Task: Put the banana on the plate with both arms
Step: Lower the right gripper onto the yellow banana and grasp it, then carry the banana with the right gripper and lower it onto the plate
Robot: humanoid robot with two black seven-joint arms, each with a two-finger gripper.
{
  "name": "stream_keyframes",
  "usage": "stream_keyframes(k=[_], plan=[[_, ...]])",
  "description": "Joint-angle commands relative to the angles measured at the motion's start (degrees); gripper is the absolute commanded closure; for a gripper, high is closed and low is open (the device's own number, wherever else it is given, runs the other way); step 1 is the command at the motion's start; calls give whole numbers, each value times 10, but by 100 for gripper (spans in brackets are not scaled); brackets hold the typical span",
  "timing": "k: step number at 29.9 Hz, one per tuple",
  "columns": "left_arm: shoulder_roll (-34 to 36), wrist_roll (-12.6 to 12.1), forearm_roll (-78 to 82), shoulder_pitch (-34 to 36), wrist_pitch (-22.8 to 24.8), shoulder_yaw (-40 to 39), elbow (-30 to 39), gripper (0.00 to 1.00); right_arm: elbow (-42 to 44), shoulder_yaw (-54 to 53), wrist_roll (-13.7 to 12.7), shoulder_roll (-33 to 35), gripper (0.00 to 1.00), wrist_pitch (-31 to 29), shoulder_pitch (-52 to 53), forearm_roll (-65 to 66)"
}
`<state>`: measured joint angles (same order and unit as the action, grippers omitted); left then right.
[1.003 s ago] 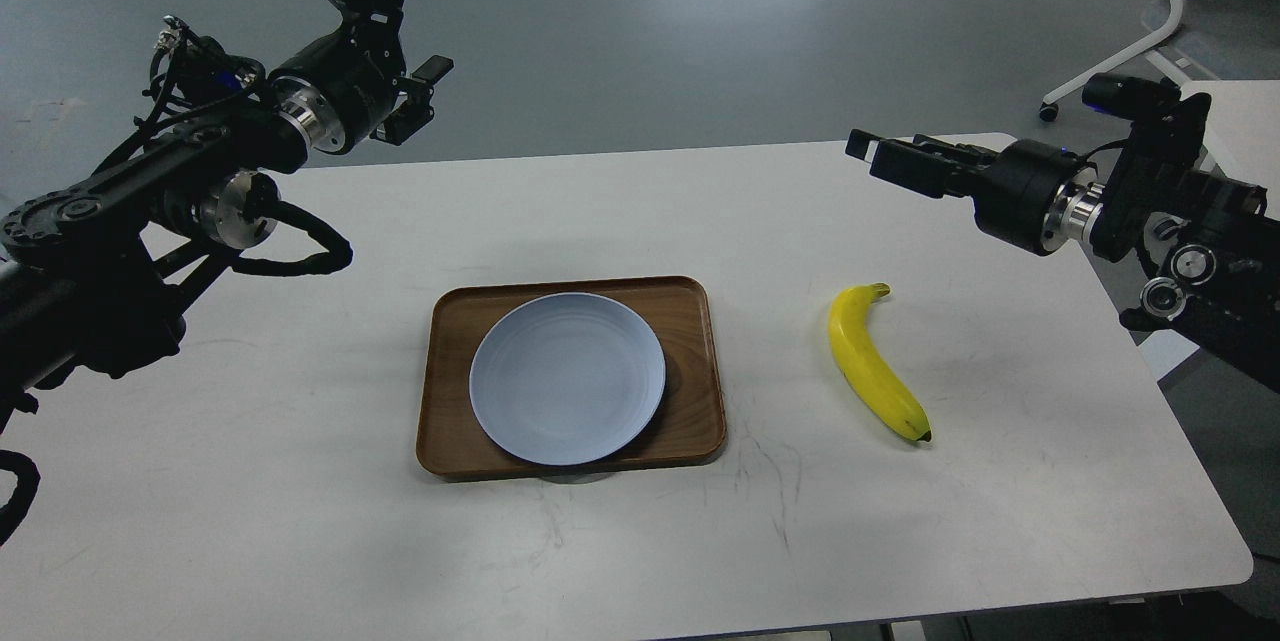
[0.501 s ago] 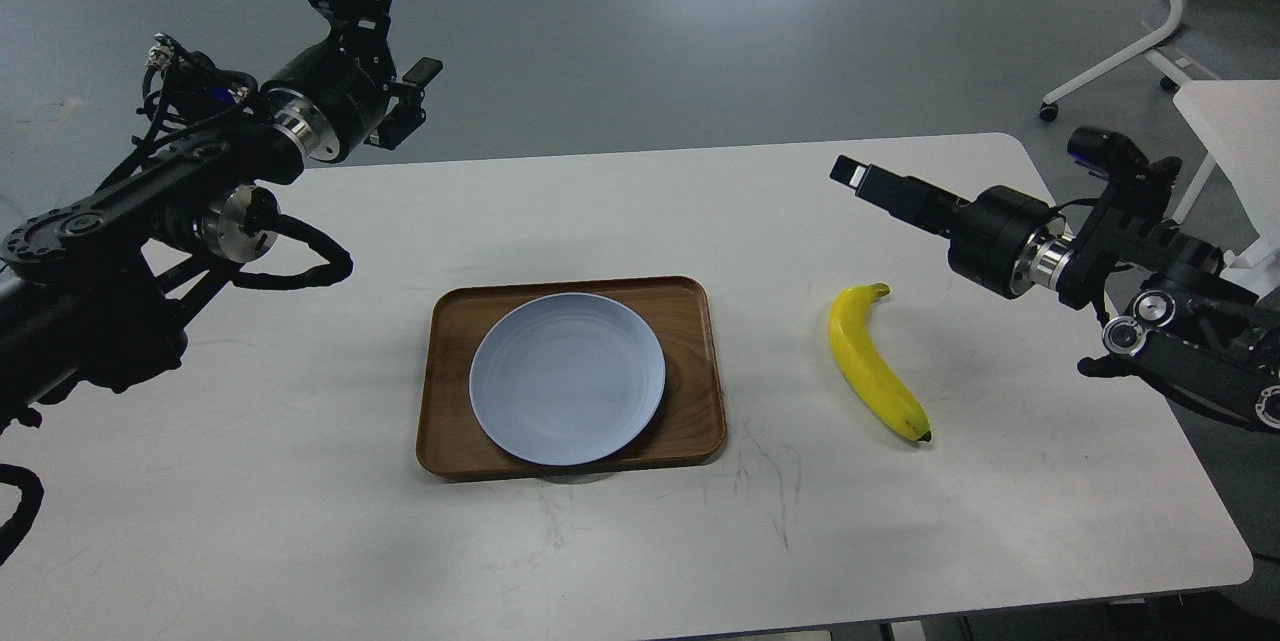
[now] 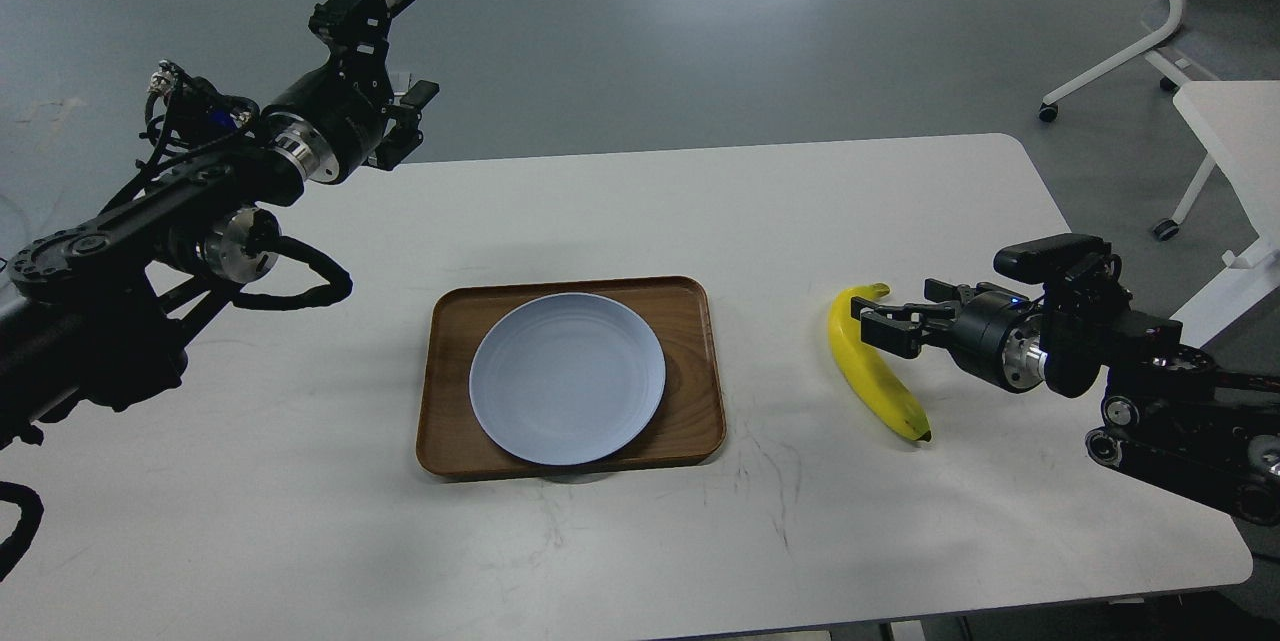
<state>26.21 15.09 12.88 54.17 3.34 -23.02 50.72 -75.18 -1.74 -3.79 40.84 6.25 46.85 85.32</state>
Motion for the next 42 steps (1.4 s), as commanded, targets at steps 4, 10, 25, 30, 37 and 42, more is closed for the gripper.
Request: stream_keyframes(k=[4,10,25,30,37,42], plan=[[5,12,1,-10,-4,2,0,2,2,15,-14,-32,0,-1,5,1],[9,27,0,-20,-4,3,0,2,12,55,-42,-50,0,-1,18,9],[10,28,1,-21,-4,5,1,2,14,57,-44,-54,100,-45,17,0],[10,28,1,-25,-4,6,1,2,12,53,-36,-55,100,-48,46,-32],[10,28,1,-24,-4,6,3,2,6,52,70,-96,100,-48,180,-47],[13,28,1,-24,-11,6,4,2,17,57,85,-180,100,-65,191,-48]])
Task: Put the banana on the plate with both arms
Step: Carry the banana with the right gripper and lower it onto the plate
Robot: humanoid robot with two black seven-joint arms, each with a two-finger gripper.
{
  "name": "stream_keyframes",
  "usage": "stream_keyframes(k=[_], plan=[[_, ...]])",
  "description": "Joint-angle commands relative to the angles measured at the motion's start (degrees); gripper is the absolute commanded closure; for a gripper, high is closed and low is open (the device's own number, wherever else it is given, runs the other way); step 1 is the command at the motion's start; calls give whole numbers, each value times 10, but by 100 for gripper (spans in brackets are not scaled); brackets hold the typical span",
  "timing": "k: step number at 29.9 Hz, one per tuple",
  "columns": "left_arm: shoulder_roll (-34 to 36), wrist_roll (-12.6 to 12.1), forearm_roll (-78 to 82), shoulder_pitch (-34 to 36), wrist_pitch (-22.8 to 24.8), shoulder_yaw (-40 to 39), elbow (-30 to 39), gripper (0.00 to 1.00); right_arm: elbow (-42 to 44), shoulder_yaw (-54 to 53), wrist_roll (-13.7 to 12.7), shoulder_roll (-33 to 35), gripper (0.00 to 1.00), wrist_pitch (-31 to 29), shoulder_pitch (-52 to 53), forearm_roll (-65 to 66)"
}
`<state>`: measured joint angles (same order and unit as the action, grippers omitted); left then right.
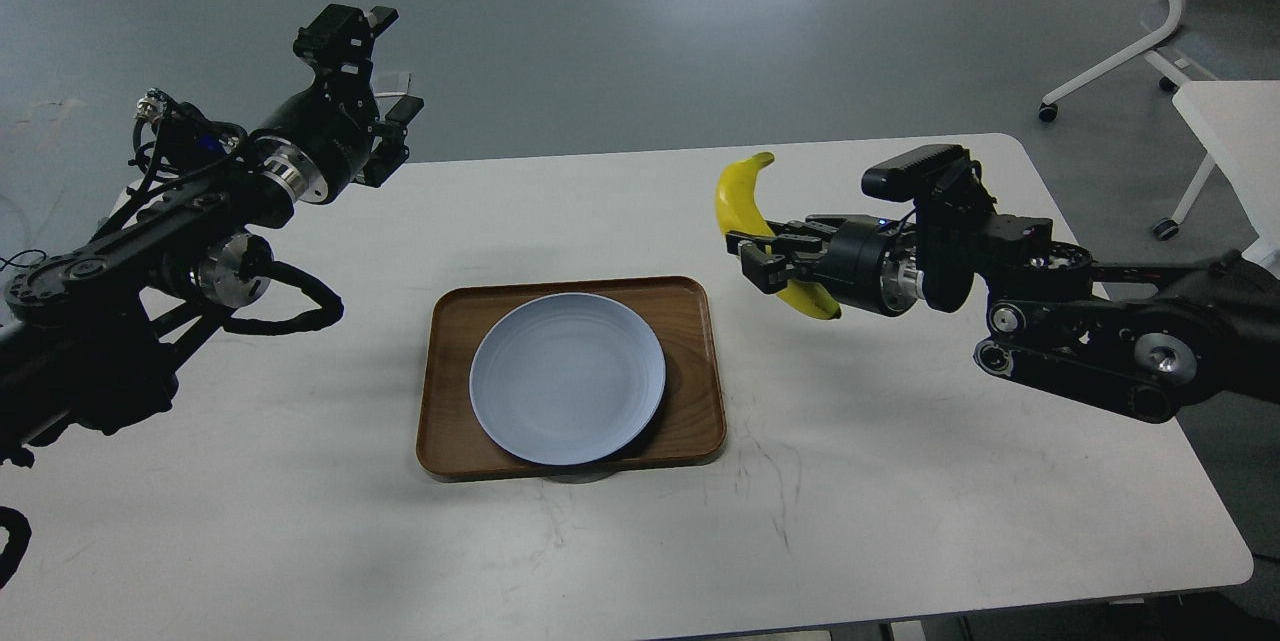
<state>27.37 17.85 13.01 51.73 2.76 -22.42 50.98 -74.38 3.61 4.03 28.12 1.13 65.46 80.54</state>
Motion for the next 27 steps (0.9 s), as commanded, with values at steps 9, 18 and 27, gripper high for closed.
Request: stream_keyframes(k=[9,18,27], plan=[[1,0,0,1,-7,-1,3,2,28,47,9,-114,100,-32,-6,-1],[3,0,-1,1,-7,-1,3,2,59,49,11,-151,100,-33,-20,-6],[11,6,0,1,-7,-1,4,2,100,46,12,-201,100,-30,-24,-26]])
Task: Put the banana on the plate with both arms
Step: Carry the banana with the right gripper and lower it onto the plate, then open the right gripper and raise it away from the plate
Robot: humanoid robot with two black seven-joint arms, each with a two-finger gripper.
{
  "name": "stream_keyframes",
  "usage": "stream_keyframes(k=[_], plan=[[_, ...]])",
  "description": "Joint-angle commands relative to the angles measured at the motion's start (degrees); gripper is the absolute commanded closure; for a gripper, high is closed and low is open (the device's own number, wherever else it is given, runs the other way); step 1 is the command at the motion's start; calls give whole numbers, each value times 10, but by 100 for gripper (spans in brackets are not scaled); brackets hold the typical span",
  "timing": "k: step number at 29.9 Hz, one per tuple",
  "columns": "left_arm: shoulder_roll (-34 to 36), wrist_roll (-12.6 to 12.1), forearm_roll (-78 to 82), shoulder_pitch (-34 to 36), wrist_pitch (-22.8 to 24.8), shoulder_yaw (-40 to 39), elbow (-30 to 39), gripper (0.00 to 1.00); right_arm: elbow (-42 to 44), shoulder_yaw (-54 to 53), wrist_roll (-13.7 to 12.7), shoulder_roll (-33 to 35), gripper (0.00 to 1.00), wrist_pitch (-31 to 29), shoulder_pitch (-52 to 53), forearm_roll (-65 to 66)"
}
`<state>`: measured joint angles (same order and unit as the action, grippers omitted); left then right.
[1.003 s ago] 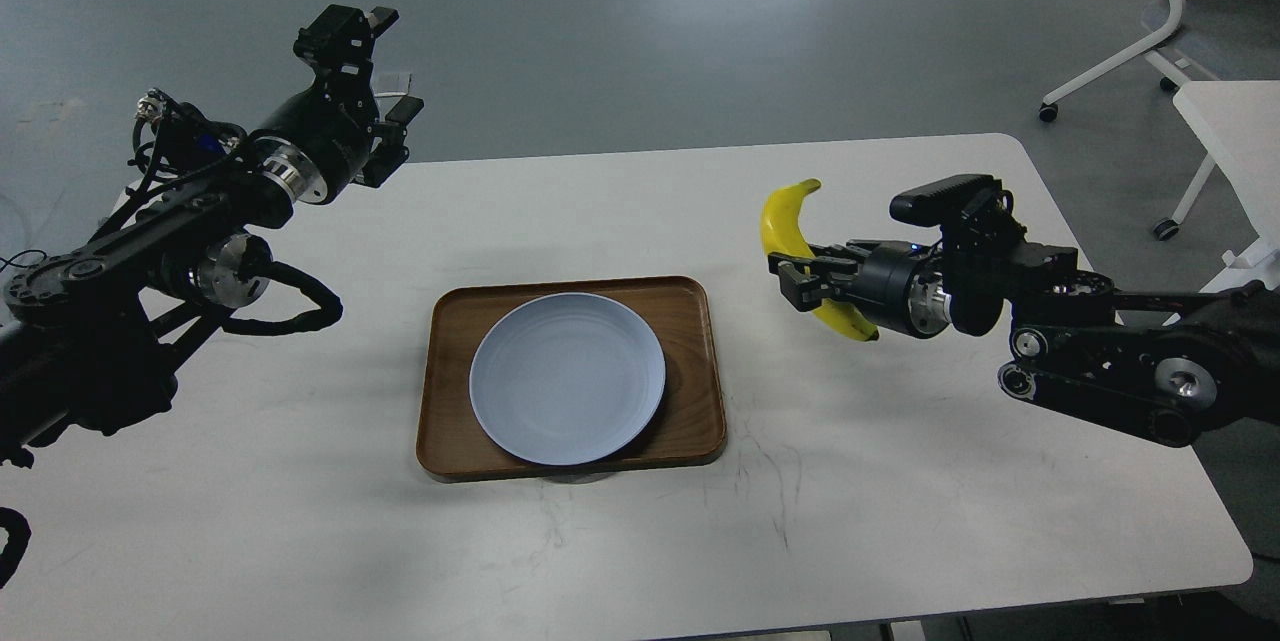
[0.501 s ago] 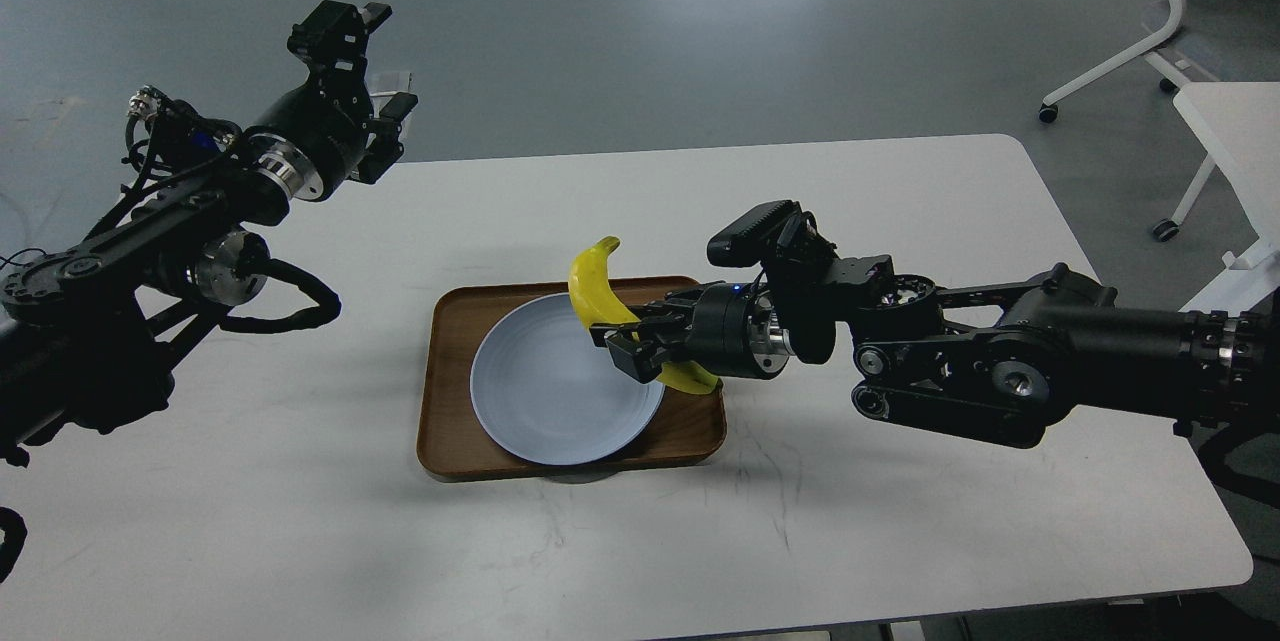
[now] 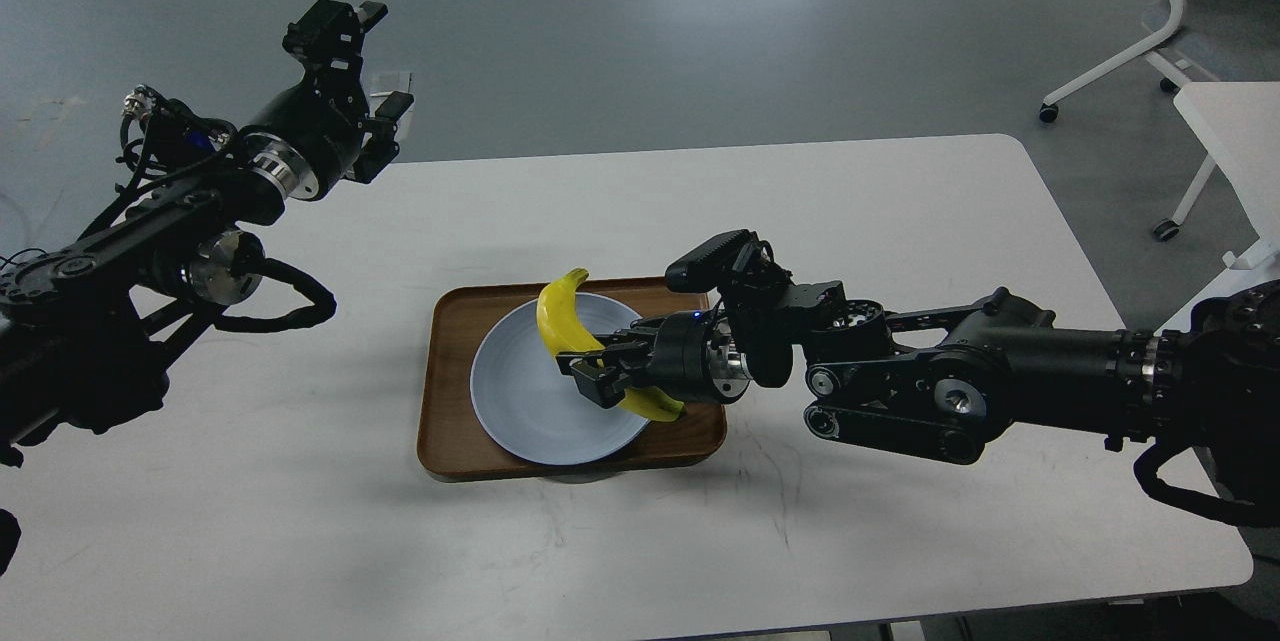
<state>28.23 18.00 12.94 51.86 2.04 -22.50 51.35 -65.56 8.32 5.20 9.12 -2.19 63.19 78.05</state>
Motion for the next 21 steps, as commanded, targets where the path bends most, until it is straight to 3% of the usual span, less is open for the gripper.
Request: stream_keyframes(k=[1,3,4,5,10,16,21], plan=[[4,6,0,0,1,0,1,2,13,-1,0,-13,91,6,-2,-2],[4,6,0,0,1,0,1,2,13,-4,0,-14,64,8,-3,-2],[5,6,0,0,0,1,1,2,13,-5,0,-15,24,10,-7,-2],[5,6,0,0,1,1,1,2,13,-7,0,-16,3,10,-10,-3],[7,6,1,0,1,0,1,2,10,-19,-1,-16,0,8,-21,-14],[7,7,0,0,1,-3,1,2,15,-41,-1,-17,0,8,-18,-139],[6,20,-3,0,5,-7,1,2,74,-216,-2,-7,0,11,-21,-224]])
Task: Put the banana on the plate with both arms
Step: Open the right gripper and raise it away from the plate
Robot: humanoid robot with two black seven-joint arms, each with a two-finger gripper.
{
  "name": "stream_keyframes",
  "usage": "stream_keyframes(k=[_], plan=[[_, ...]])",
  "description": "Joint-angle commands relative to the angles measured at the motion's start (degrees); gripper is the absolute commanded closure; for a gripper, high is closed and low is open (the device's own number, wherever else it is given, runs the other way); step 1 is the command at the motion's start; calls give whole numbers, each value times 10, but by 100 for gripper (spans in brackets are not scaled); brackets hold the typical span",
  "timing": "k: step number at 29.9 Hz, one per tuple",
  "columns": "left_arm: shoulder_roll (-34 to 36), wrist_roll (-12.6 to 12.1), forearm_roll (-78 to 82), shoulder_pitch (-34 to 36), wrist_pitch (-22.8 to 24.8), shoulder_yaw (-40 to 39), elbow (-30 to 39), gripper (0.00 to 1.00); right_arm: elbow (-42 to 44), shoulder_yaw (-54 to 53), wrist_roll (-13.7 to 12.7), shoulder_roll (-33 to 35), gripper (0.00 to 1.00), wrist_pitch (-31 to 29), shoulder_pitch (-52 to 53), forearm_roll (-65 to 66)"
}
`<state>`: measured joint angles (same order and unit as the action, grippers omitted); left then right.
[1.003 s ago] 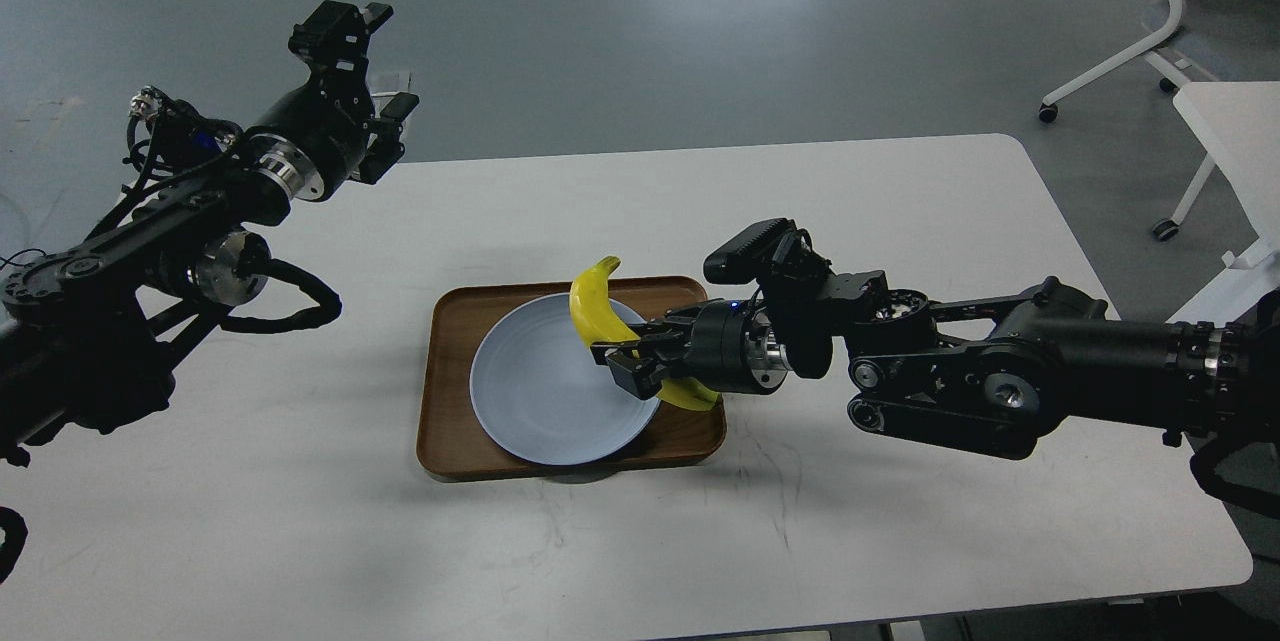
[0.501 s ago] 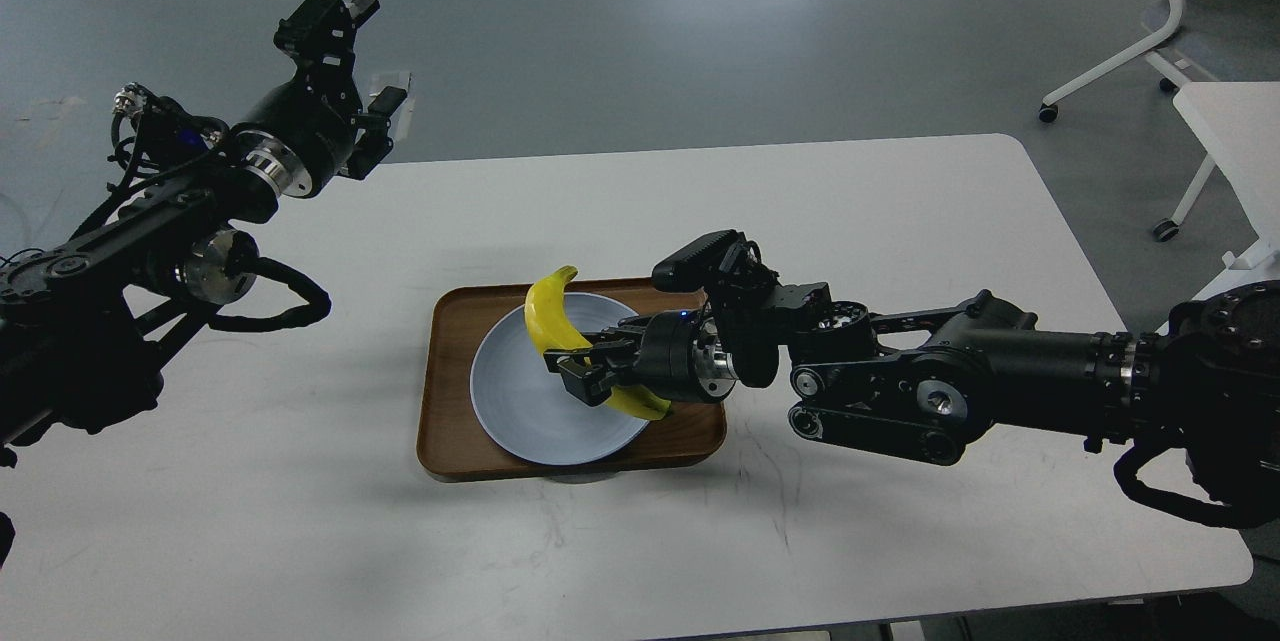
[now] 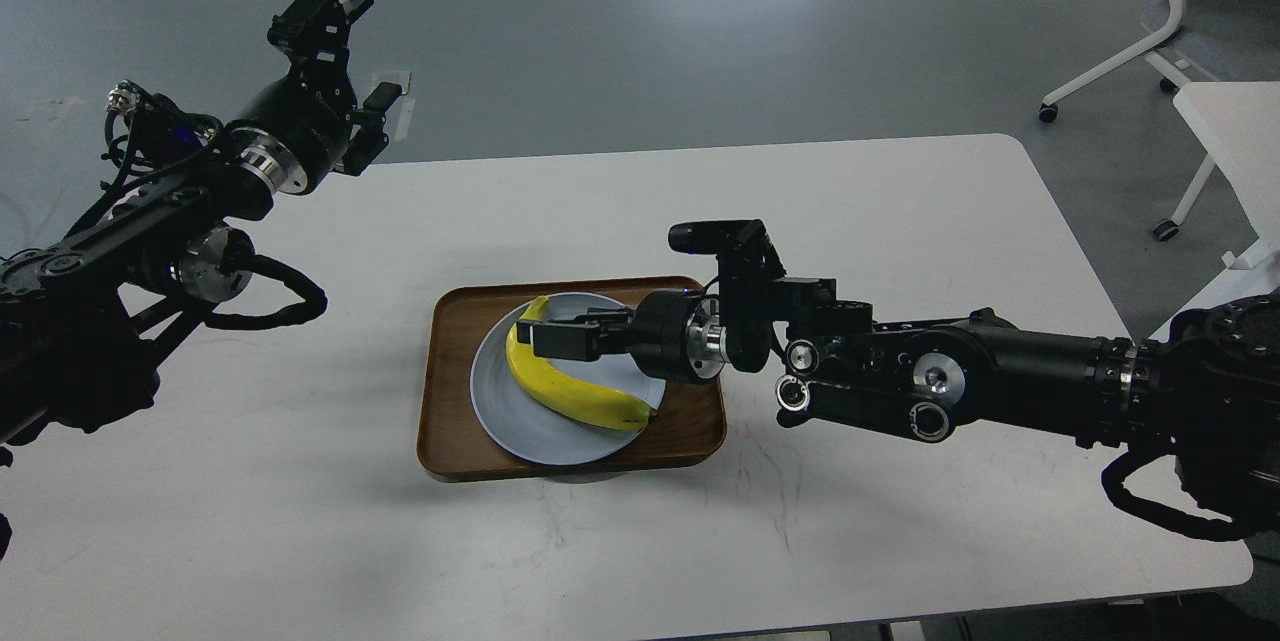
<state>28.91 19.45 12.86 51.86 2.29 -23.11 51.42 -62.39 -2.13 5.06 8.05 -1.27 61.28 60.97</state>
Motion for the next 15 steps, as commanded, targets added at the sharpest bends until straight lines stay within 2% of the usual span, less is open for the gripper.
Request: stream_keyframes(k=[1,2,4,7,9,11,12,15], plan=[[-1,4,-4,-1,3,-1,0,2,55,-146,-1,5,0,0,-5,-79],[-1,4,-6,-1,3,-2,0,2,65,-179,-1,4,0,-4,-8,-108],[-3,4,-12,-2,3,-3,0,2,97,-270,-9,5,0,-10,-16,-254],[-5,1,-17,-9,4,-17,0,2,118,-306,-23,13,0,-25,-19,-385],[-5,-5,-37,-26,14,-47,5,2,121,-313,-34,51,0,-56,-25,-476],[-3,-18,-64,-43,36,-73,19,2,122,-315,-41,74,0,-103,-41,-551],[-1,-33,-76,-55,53,-85,30,2,121,-316,-47,83,0,-138,-49,-579],[3,-59,-87,-75,76,-90,41,2,122,-318,-58,99,0,-186,-56,-590]])
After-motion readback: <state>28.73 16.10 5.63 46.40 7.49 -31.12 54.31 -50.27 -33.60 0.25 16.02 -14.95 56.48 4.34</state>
